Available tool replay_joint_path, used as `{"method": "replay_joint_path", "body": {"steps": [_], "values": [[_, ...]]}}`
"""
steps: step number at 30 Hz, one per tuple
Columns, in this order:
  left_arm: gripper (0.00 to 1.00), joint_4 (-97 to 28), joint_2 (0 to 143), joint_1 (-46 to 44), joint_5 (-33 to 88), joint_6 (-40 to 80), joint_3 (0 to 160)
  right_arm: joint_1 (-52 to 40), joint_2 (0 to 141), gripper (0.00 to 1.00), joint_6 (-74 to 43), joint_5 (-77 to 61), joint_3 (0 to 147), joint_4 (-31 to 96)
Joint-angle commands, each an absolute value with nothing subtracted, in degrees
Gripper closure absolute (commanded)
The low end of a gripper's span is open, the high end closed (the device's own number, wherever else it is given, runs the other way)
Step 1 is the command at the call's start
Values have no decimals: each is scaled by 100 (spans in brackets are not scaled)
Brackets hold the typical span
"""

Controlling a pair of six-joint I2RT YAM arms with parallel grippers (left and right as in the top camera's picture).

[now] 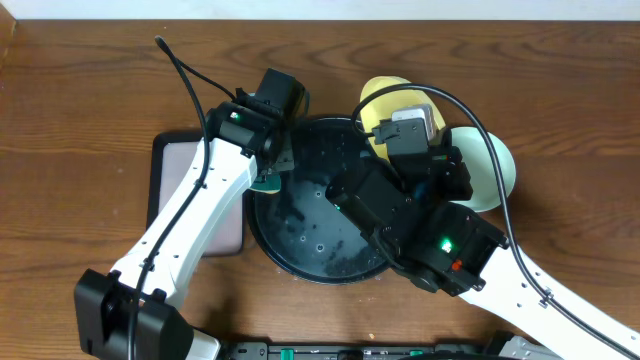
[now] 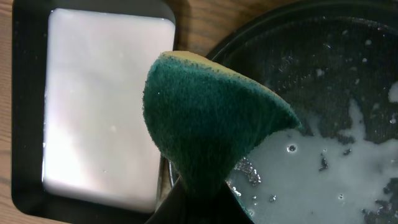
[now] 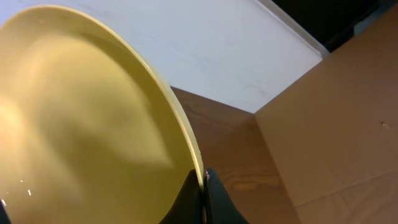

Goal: Clean dirty plates on tray and stack at the side
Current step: 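Lift the yellow plate with the right gripper and carry it right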

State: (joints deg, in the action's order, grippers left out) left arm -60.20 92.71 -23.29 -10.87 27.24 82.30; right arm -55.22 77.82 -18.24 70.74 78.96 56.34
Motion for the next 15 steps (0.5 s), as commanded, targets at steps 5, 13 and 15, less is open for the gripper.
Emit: {"method": "replay_joint_path", "body": {"steps": [5, 13, 15], "values": [[93, -6036, 9249, -2305, -1142, 2799, 8176, -5325, 7673, 99, -2088, 5789, 7896, 5642], [92, -6036, 9249, -2305, -1142, 2799, 8176, -3557, 7673, 99, -1796, 2338, 7896, 5588], [93, -6036, 9249, -2305, -1142, 2799, 8176, -2936, 7673, 99, -1656, 1487, 7896, 5555]]}}
